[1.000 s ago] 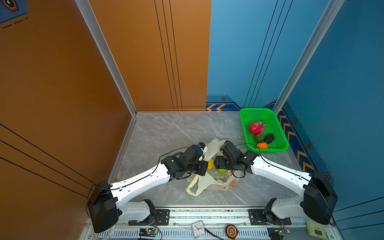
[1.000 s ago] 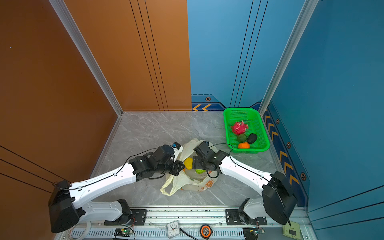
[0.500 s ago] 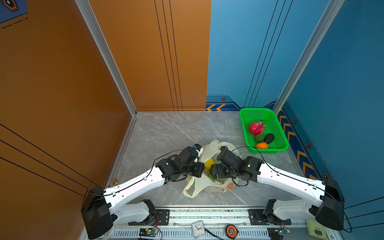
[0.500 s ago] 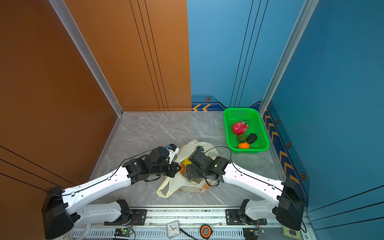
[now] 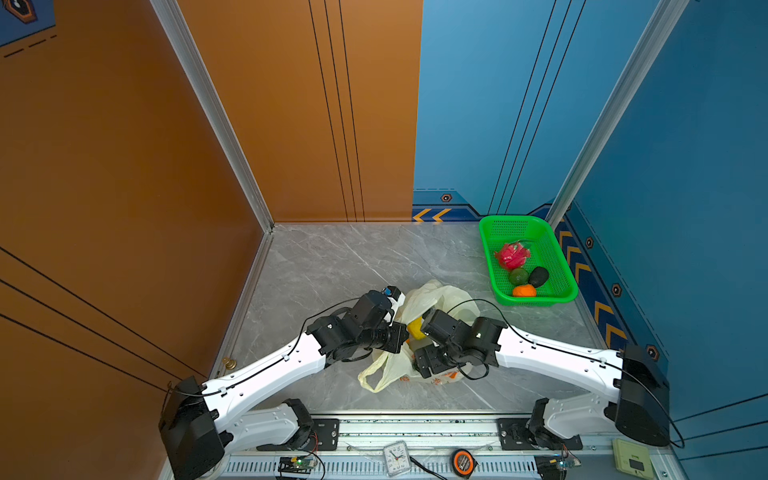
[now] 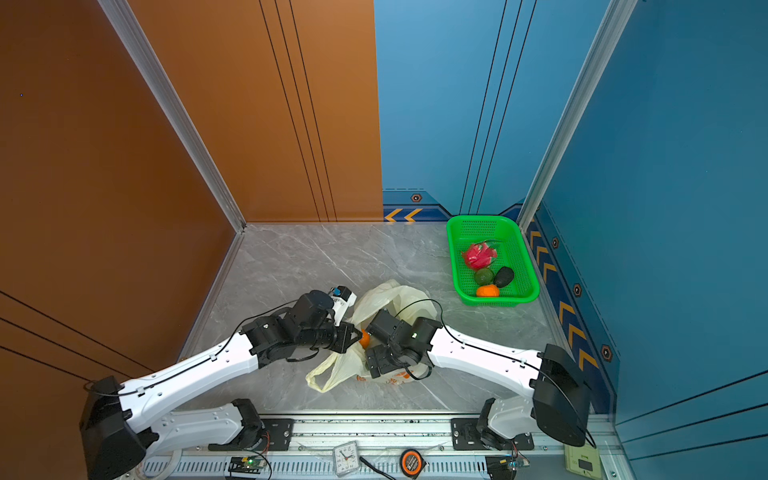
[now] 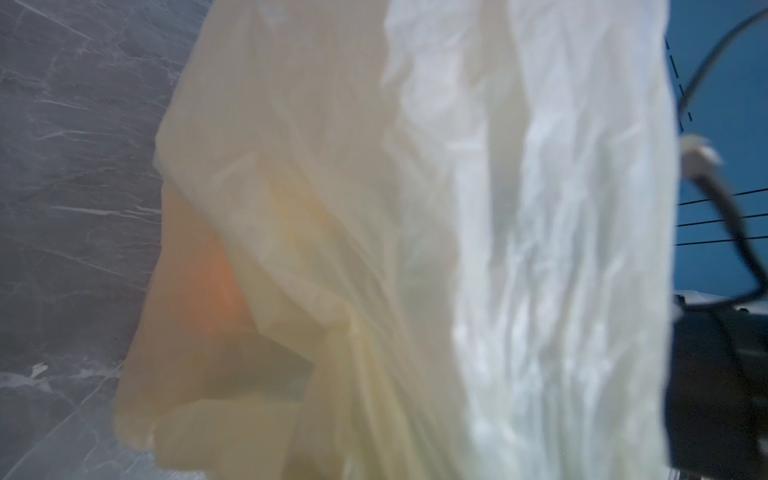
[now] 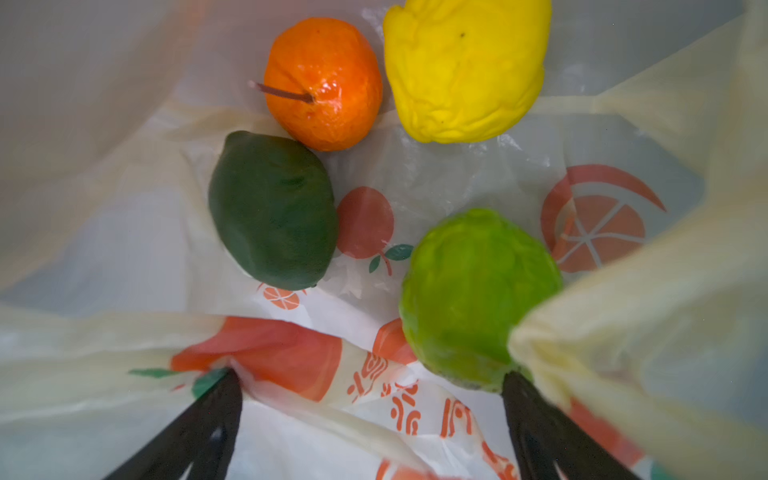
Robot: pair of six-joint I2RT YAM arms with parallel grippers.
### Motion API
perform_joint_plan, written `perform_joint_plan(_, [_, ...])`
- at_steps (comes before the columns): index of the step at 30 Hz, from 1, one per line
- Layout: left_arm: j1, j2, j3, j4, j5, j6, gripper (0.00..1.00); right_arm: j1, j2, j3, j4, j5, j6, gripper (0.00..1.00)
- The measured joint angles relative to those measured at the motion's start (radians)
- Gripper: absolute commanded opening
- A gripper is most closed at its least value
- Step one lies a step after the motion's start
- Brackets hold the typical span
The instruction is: Untie the knot of the plastic bag and take out the fruit
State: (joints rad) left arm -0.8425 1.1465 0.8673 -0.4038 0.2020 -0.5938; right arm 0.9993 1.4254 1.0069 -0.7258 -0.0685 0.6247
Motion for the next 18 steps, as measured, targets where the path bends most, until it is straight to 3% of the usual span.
perform_joint_plan(10, [-0.003,-0.023,-0.039,0.011,0.046,0.006,0.05,-0.124,0.124,0.145,0.005,-0.135,-0.014,0.93])
perform_joint_plan(14, [-0.012,-0.023,-0.042,0.012,0.052,0.006,0.05,-0.120,0.140,0.159,0.011,-0.132,0.063,0.92])
perform_joint_plan(18, [-0.016,-0.023,-0.042,0.013,0.052,0.006,0.05,-0.087,0.114,0.126,0.013,-0.055,0.169,0.91])
